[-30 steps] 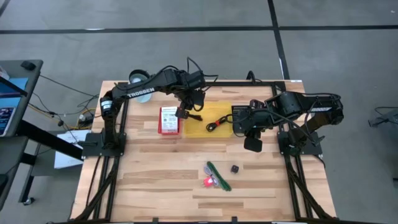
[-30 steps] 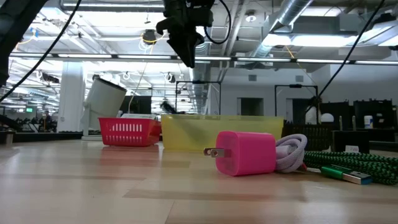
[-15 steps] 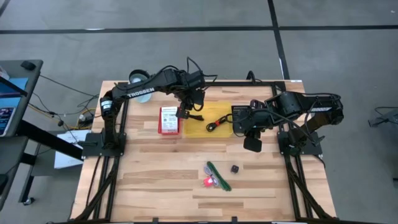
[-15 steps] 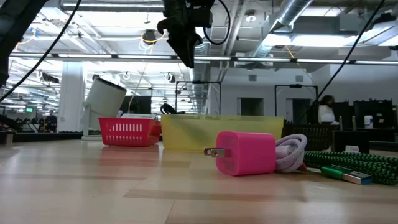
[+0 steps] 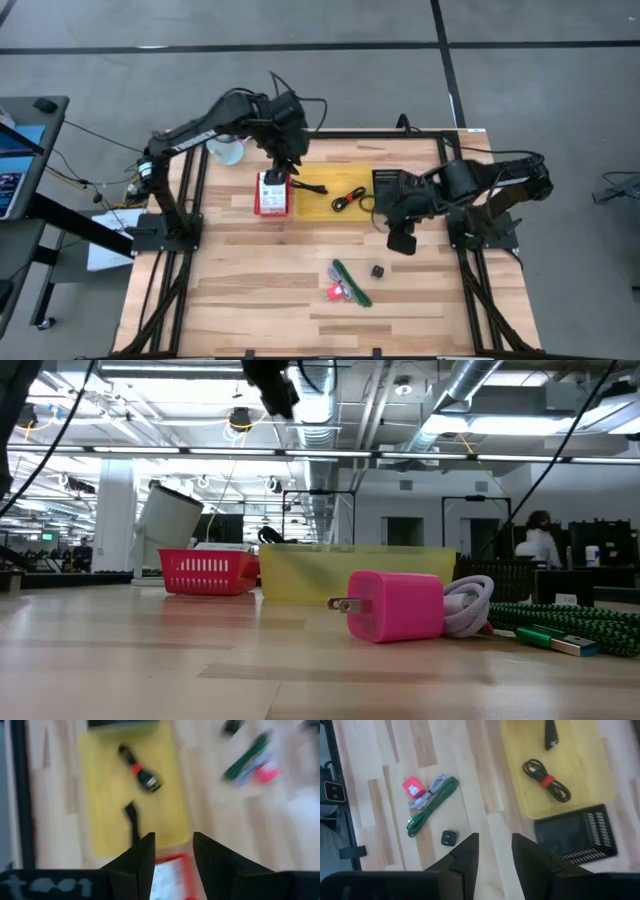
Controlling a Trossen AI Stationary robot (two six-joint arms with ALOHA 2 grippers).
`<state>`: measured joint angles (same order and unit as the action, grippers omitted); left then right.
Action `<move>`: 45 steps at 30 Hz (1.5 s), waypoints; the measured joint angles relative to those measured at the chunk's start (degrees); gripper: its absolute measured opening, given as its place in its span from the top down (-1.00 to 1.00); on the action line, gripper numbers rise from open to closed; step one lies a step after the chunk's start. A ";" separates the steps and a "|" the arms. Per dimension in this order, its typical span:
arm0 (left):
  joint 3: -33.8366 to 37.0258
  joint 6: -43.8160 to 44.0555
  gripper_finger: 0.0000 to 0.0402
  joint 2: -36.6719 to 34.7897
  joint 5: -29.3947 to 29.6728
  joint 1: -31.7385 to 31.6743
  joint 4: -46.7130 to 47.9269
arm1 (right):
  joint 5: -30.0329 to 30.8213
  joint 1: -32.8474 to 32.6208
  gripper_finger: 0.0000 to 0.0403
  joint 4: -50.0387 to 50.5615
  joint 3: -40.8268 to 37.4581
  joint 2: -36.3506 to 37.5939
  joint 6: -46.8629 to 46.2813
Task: Pick and place items into bin
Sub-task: Put the green charger cable into the yellow bin
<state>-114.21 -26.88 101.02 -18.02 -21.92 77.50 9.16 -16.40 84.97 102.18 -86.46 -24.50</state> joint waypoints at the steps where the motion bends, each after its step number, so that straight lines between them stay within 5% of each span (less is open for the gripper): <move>1: 0.00 0.56 0.38 -0.97 -2.33 -0.24 -0.58 | 0.12 -0.63 0.44 -1.41 -1.25 -0.01 -0.01; 6: 0.00 0.66 0.38 -5.47 -16.04 -1.59 -4.14 | -0.25 -2.98 0.44 -8.24 -7.67 0.01 -0.70; 9: 0.00 1.71 0.38 -7.92 -19.30 -1.87 -5.64 | 0.34 -4.40 0.44 -13.81 -11.39 0.01 -2.04; 14: 6.72 8.15 0.38 -13.67 -17.89 -1.83 -14.57 | 4.88 -7.03 0.44 -26.81 -17.88 -0.01 -5.68; 21: 28.97 17.47 0.38 -27.14 -4.25 -1.96 -35.74 | 9.32 -8.84 0.44 -44.80 -27.29 -0.01 -15.41; 31: 58.63 23.80 0.38 -46.37 -3.77 -1.81 -57.93 | 9.05 -9.21 0.44 -52.58 -37.36 -0.06 -29.45; 37: 67.33 23.95 0.38 -53.00 -3.74 -1.79 -61.93 | 7.53 -9.44 0.44 -55.18 -38.33 -3.30 -29.07; 45: 70.62 26.87 0.38 -55.53 -3.76 -1.76 -59.22 | 5.05 -9.15 0.44 -64.55 -38.28 -12.26 -26.49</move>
<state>-43.59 -0.01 45.49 -21.77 -23.68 18.27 14.21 -25.55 20.42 63.90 -98.72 -50.99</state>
